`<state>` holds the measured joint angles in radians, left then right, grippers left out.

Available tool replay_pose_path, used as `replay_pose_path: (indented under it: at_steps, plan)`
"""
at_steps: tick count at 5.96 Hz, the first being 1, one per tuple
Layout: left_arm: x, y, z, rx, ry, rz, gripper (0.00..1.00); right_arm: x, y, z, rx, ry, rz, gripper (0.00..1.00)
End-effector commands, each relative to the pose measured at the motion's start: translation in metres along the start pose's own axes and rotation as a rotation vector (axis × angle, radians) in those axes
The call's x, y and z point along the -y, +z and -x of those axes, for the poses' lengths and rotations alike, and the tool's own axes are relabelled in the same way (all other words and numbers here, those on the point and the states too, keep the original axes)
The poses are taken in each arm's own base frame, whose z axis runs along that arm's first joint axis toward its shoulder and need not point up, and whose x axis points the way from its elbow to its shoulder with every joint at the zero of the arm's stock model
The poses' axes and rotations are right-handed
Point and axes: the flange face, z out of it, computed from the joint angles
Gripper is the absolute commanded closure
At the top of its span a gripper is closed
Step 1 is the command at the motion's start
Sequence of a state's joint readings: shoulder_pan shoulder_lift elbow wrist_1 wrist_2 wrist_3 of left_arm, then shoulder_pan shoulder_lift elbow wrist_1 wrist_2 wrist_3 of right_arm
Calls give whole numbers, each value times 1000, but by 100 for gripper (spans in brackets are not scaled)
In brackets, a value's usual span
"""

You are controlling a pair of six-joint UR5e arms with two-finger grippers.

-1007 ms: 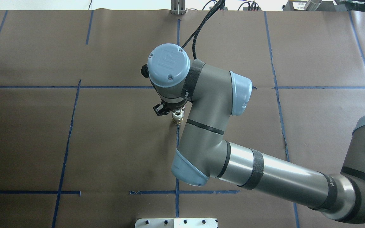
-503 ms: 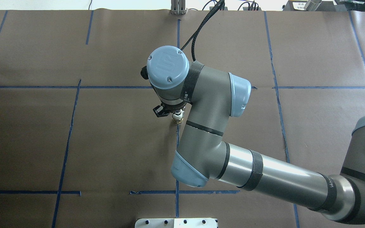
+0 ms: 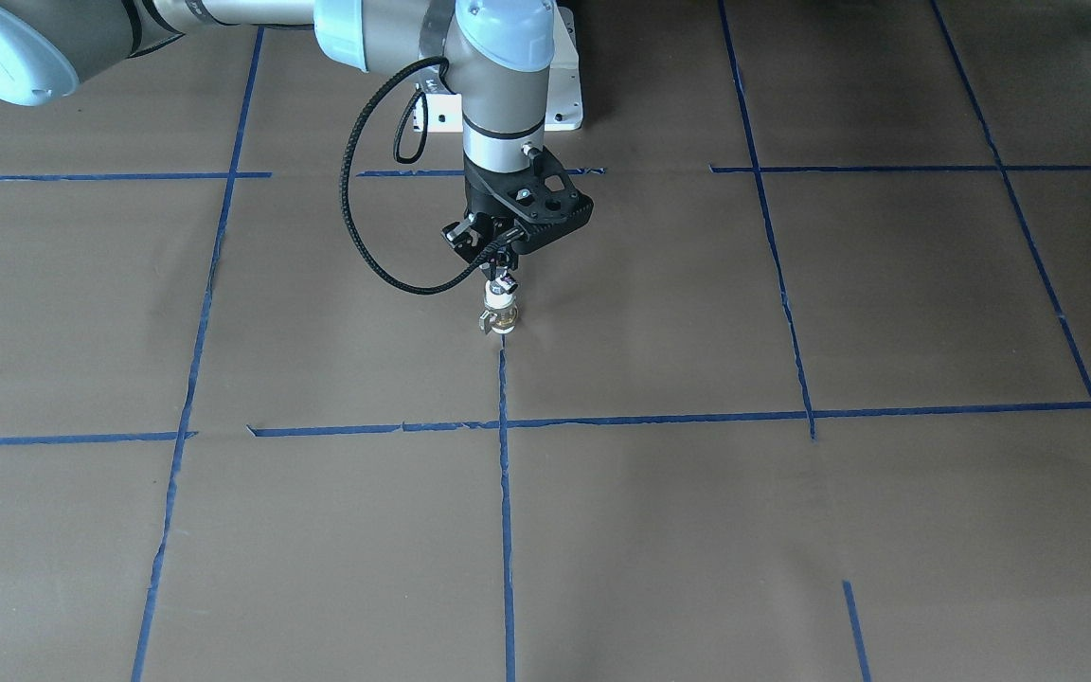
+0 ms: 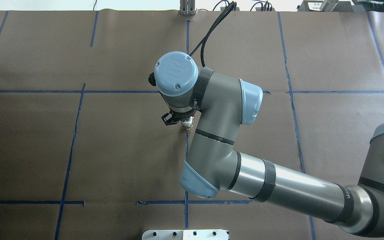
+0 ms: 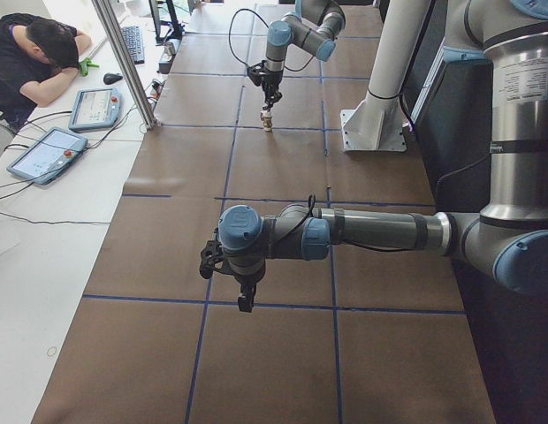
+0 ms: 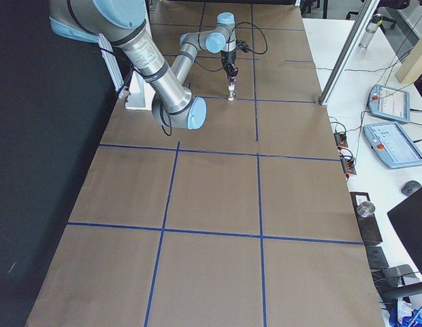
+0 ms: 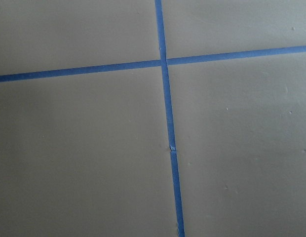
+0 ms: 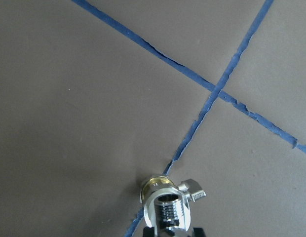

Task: Assemble PPR valve and pipe with both arms
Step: 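Lower the chrome valve onto the pipe piece's fitting with the right gripper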

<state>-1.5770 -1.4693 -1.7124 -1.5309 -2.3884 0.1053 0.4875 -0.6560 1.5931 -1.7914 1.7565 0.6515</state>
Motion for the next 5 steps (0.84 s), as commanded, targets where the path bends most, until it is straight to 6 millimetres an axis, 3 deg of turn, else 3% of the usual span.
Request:
replay_pose_path:
  at_steps: [1, 2, 3, 4, 5]
  plan:
    - [0, 0, 0, 0, -7, 0, 0, 0, 5, 0, -3, -2, 5, 96]
    - [1, 0, 0, 0, -7, 0, 0, 0, 7, 0, -3, -10, 8, 83]
    - [1, 1, 1, 0, -8, 1, 0, 2, 11, 0, -10, 1, 14, 55]
    - [1, 0, 0, 0, -7, 0, 0, 3, 11, 0, -10, 4, 14, 8]
    - [1, 0, 0, 0, -7, 0, 0, 3, 10, 1, -8, 2, 14, 1]
